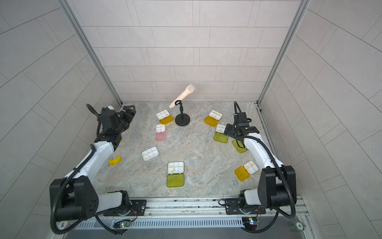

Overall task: Close pillboxes
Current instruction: Adjust the pillbox at the center of the board.

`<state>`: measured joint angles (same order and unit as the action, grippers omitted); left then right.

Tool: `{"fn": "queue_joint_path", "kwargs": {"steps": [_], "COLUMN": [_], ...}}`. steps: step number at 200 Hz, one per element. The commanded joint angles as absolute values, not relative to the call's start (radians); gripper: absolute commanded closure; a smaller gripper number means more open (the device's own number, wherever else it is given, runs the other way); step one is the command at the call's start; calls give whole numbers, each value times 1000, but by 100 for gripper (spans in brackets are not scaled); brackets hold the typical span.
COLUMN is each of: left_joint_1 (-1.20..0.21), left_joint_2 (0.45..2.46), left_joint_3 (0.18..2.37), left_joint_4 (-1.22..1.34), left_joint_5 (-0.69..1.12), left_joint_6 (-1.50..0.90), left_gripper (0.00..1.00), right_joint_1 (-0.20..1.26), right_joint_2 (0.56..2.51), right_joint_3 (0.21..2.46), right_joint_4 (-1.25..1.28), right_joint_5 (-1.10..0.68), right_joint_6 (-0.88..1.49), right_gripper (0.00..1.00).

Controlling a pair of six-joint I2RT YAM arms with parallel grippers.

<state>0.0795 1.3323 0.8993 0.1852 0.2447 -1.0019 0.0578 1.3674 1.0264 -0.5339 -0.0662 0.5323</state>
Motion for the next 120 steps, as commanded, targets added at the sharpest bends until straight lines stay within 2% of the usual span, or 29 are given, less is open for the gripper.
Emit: {"fn": "queue_joint_path", "kwargs": {"steps": [1,49,87,120], "left_joint_1": [55,26,24,15], "left_joint_2": [1402,1405,1412,1400], "left_joint_3": [944,954,984,992], "left_joint_4": [122,53,14,14], "left_joint_5": [410,435,465,477], "left_joint_6": [-1097,-1101,-1068,-1054], "left_gripper": [11,9,5,1], "right_joint_1": [111,354,493,538], "right_joint_2": [1318,1348,1404,1453], "right_joint_3": [1017,1082,1094,1136], "right_joint_4": [-584,-714,-697,-718], "right_joint_5": [-84,76,93,146], "right_joint_6": [485,397,422,421], "right_gripper": [9,8,8,8]}}
